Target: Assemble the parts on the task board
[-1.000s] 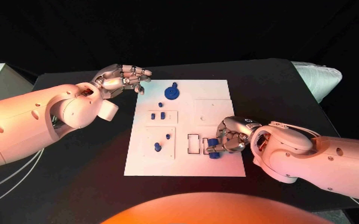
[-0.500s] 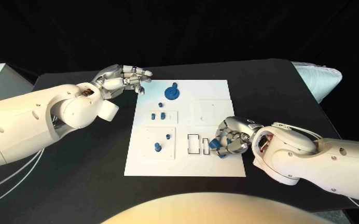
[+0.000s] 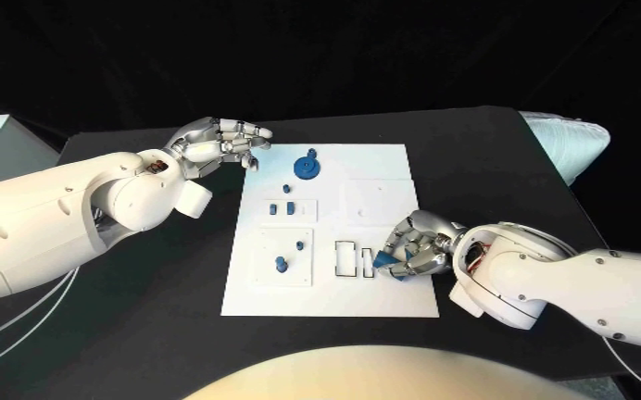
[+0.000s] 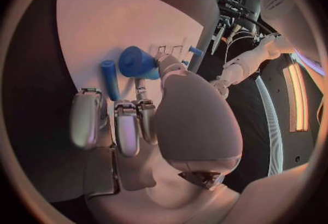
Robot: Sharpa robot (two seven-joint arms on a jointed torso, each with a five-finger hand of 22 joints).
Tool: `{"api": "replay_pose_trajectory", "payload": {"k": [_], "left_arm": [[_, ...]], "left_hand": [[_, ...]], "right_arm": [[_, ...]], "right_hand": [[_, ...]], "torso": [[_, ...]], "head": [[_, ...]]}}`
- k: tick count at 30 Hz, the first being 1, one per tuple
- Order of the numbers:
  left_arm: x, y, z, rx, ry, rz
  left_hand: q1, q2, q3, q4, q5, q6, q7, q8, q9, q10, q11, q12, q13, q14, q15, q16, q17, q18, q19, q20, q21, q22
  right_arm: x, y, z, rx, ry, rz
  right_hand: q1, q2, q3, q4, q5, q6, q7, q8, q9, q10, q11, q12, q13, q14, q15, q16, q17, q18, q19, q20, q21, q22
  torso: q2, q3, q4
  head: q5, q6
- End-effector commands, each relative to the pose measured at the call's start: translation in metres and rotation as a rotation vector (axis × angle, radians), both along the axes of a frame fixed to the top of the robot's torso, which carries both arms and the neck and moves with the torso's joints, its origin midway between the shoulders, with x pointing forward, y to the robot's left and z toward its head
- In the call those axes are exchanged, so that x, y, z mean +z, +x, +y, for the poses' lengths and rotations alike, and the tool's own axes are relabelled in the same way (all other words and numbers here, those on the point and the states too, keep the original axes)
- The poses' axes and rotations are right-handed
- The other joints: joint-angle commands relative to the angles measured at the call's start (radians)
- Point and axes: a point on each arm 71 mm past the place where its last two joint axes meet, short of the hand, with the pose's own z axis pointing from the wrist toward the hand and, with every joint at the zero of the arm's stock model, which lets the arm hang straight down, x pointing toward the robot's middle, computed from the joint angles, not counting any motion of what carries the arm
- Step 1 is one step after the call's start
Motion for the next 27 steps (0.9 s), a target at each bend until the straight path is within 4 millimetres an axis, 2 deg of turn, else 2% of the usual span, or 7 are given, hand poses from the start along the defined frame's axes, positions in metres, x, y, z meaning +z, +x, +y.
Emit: {"api": "replay_pose_trajectory", "payload": {"k": [1,14,21,27], "left_arm": [[0.0,-0.001,-0.002,-0.025,-0.008,0.002],[0.0,-0.001,-0.002,-0.032,-0.005,0.007],[-0.001,-0.001,-0.003,-0.034,-0.005,0.007],[-0.001,-0.001,-0.003,-0.036,-0.005,0.007]], "left_hand": [[0.007,0.003,-0.006,0.001,-0.002,-0.009,0.021,0.004,0.0,-0.008,-0.002,0.005,0.001,-0.001,0.003,0.003,0.002,0.006,0.003,0.001,-0.003,-0.002],[0.008,0.004,-0.005,0.0,-0.002,-0.01,0.021,0.006,0.0,-0.01,-0.002,0.007,0.001,-0.002,0.003,0.003,0.002,0.006,0.003,0.001,-0.004,-0.002],[0.008,0.004,-0.005,0.0,-0.002,-0.01,0.021,0.006,0.0,-0.01,-0.002,0.007,0.001,-0.002,0.003,0.003,0.002,0.006,0.003,0.001,-0.004,-0.002],[0.008,0.004,-0.005,0.0,-0.002,-0.01,0.021,0.006,0.0,-0.01,-0.002,0.007,0.001,-0.002,0.003,0.003,0.002,0.006,0.003,0.001,-0.004,-0.002]], "right_arm": [[-0.001,-0.001,0.001,-0.048,0.066,0.047],[0.014,0.004,0.005,-0.085,0.112,0.001],[0.028,0.008,0.009,-0.083,0.131,-0.047],[0.029,0.012,0.015,-0.067,0.13,-0.061]], "right_hand": [[-0.025,-0.001,0.02,0.007,0.006,0.015,-0.003,0.004,0.01,0.047,-0.008,-0.003,0.198,0.104,-0.005,0.005,0.263,-0.01,-0.002,-0.006,-0.004,0.06],[-0.051,-0.01,0.064,0.005,0.016,0.026,-0.008,0.01,0.009,0.054,-0.012,0.003,0.206,0.104,-0.008,0.005,0.263,-0.011,0.002,-0.007,0.001,0.067],[-0.053,-0.012,0.069,0.005,0.015,0.027,-0.009,0.011,0.009,0.055,-0.013,0.004,0.206,0.104,-0.008,0.005,0.263,-0.011,0.003,-0.008,0.003,0.068],[-0.06,-0.018,0.077,0.005,0.008,0.028,-0.009,0.013,0.009,0.054,-0.013,0.003,0.205,0.104,-0.009,0.005,0.263,-0.011,0.003,-0.009,0.004,0.069]], "torso": [[0.0,-0.0001,-0.0003],[-0.001,0.0002,-0.0024],[-0.001,0.0005,-0.0011],[-0.001,-0.0002,0.0003]], "head": [[0.001,0.0],[-0.004,0.003],[-0.007,0.005],[-0.007,0.005]]}}
